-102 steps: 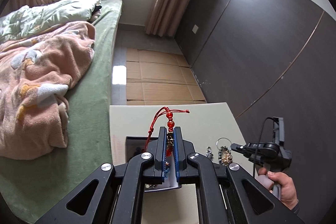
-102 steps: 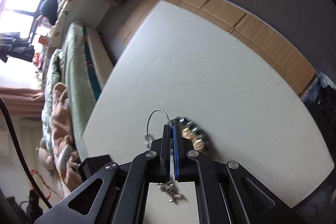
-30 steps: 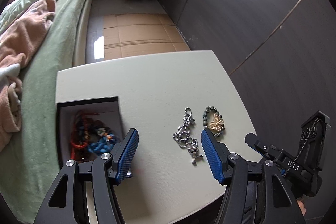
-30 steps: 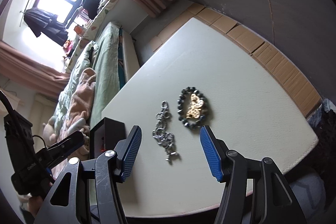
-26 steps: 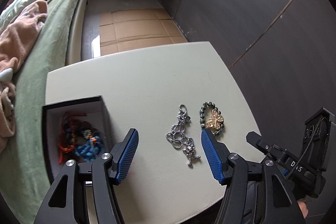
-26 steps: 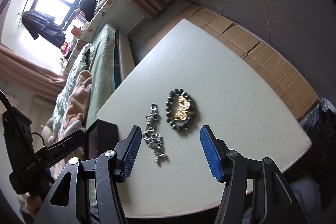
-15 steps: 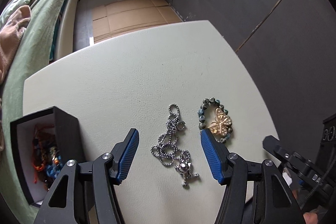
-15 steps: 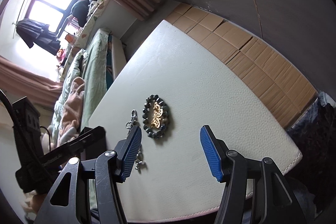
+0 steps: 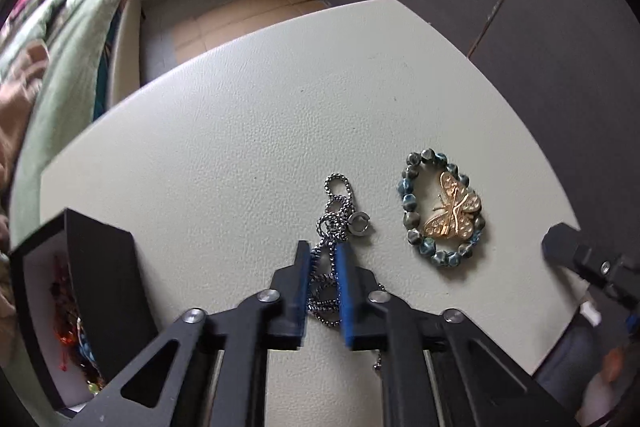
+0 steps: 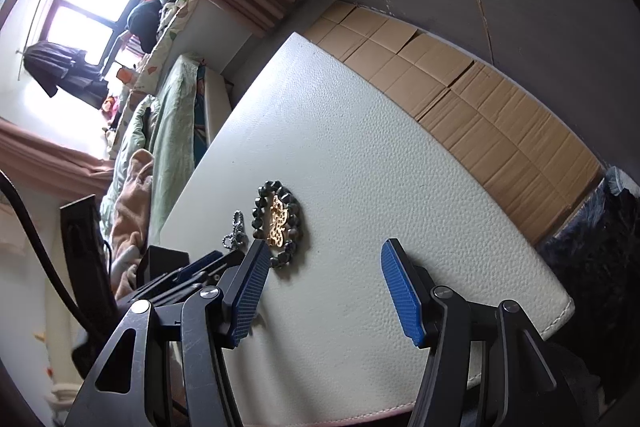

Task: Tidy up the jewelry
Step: 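Close the left tool on the silver chain while the right closes on the butterfly bead bracelet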

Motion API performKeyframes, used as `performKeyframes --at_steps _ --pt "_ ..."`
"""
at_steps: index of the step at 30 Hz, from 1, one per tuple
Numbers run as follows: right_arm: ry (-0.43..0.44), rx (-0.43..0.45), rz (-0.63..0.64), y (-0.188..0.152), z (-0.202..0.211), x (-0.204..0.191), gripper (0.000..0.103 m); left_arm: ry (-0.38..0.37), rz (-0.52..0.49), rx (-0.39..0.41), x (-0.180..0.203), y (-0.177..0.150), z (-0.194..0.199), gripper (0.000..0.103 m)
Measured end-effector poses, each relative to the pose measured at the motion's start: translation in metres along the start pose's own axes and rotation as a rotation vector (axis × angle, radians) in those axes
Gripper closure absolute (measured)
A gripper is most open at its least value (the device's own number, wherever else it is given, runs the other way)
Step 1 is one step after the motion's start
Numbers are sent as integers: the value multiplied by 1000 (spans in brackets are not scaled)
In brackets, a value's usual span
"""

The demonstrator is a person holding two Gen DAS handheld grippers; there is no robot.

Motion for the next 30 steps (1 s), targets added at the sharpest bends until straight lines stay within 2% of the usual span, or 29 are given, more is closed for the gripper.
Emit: performKeyframes --at_steps 1,4,12,21,26,30 --pt "6 -3 -2 0 -1 -2 44 -27 22 -6 -3 1 2 101" --pt "25 -3 0 0 -4 -10 44 -32 28 32 -9 4 17 101" --pt "-7 -20 42 -1 -17 -29 44 -85 49 117 -24 11 70 101" --pt "-124 -48 136 3 -40 -42 45 -111 79 216 -33 26 115 101" --pt "-177 -78 168 8 -52 -44 55 -118 98 251 -44 30 135 101" --pt "-175 -92 163 17 -57 -46 55 -117 106 264 -52 29 142 101"
Point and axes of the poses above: each gripper's, at about its wrist camera, not at the fingertips, and z roughly against the way its jaws point, x to its right, y to its top, the point moved 7 cm from there along -z, roughly the way its jaws point, and after that the axes turned 3 degrees about y, right-handed, at the moved point
